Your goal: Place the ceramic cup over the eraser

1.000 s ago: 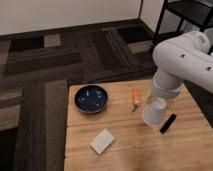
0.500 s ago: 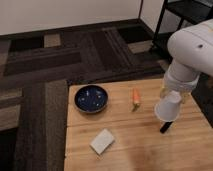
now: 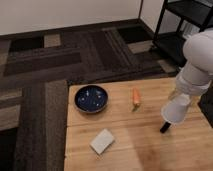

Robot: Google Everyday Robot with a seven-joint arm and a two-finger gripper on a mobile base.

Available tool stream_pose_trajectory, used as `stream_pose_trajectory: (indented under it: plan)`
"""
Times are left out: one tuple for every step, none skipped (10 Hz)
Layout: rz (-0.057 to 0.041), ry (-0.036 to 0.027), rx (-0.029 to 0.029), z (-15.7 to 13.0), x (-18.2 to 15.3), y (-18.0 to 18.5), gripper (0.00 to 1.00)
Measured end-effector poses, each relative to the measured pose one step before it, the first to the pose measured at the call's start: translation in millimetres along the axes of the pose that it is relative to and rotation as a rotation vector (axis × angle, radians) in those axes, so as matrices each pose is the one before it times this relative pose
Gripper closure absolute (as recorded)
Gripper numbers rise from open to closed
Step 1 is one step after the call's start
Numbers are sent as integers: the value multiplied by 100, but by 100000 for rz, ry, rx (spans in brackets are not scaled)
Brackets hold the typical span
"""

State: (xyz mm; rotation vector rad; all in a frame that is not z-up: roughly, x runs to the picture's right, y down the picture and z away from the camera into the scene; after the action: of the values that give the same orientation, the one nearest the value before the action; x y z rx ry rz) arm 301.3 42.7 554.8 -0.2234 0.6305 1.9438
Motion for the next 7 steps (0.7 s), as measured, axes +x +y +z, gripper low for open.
stream_pose_trajectory:
  plan:
    - [253, 446, -688, 429, 102, -178, 100]
    - [327, 1111, -1142, 809, 305, -277, 100]
    - [70, 594, -314, 461, 138, -215, 100]
    - [447, 649, -580, 530, 55, -326, 100]
    - [382, 713, -354, 581, -3, -381, 100]
    - [-24, 631, -22, 461, -20, -231, 100]
    - [-560, 562, 245, 586, -147, -198, 100]
